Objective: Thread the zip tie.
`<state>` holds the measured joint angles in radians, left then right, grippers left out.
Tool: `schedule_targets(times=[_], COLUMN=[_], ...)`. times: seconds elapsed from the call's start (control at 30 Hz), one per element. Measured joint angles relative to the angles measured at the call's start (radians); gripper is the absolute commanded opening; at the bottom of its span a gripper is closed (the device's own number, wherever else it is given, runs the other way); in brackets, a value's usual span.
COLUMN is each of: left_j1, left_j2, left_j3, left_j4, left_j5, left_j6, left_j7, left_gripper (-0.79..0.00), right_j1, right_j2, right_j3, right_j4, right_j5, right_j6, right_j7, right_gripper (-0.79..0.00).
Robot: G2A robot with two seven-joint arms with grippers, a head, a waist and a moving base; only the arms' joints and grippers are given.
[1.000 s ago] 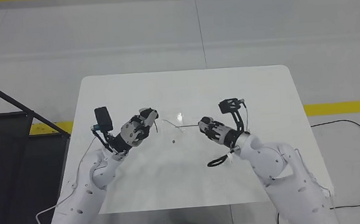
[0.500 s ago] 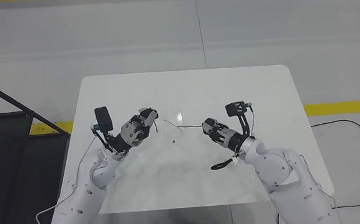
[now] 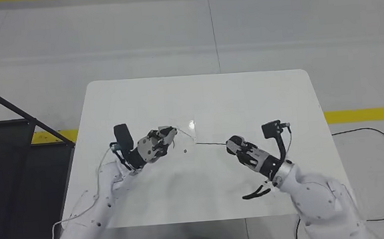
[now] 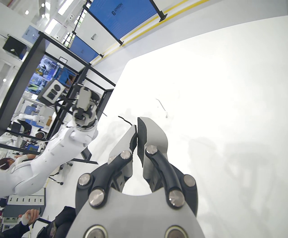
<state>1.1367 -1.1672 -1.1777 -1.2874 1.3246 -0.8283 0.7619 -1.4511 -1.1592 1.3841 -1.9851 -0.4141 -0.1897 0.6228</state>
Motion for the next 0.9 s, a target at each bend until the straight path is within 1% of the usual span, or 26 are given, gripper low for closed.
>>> schedule_targets(times=[0.1,0.2,0.33,0.43,0.67,0.73,0.83,0.9], left_j1=[-0.033,-0.066,-0.095,-0.102,-0.102,-0.099,-0.081,-0.070], left_j2=[-0.005,-0.011,-0.021,-0.023,-0.023,-0.023,-0.027,-0.029], left_j3=[0.029,0.059,0.104,0.116,0.115,0.115,0.113,0.114], left_j4=[0.046,0.089,0.124,0.141,0.140,0.136,0.100,0.078], left_j5=[0.040,0.061,0.084,0.084,0.083,0.080,0.058,0.054], left_j6=[-0.042,-0.078,-0.059,-0.051,-0.052,-0.046,0.014,0.049], left_j7=[0.075,0.137,0.172,0.179,0.178,0.173,0.134,0.128], left_gripper=[-0.785,-0.785,-0.785,-0.785,-0.785,-0.785,-0.785,-0.785], right_j1=[-0.041,-0.049,-0.045,-0.045,-0.045,-0.049,-0.048,-0.036], right_j2=[0.006,0.009,0.011,0.012,0.011,0.011,0.004,0.001], right_j3=[0.038,0.053,0.053,0.054,0.054,0.042,-0.005,-0.033], right_j4=[-0.038,-0.069,-0.096,-0.097,-0.096,-0.102,-0.125,-0.134], right_j5=[0.085,0.154,0.203,0.203,0.203,0.188,0.171,0.176], right_j6=[-0.014,0.005,0.036,0.037,0.036,0.045,0.107,0.145], right_j7=[0.040,0.084,0.122,0.123,0.122,0.106,0.047,0.034], right_gripper=[-0.785,-0.785,-0.785,-0.785,-0.785,-0.785,-0.785,-0.785])
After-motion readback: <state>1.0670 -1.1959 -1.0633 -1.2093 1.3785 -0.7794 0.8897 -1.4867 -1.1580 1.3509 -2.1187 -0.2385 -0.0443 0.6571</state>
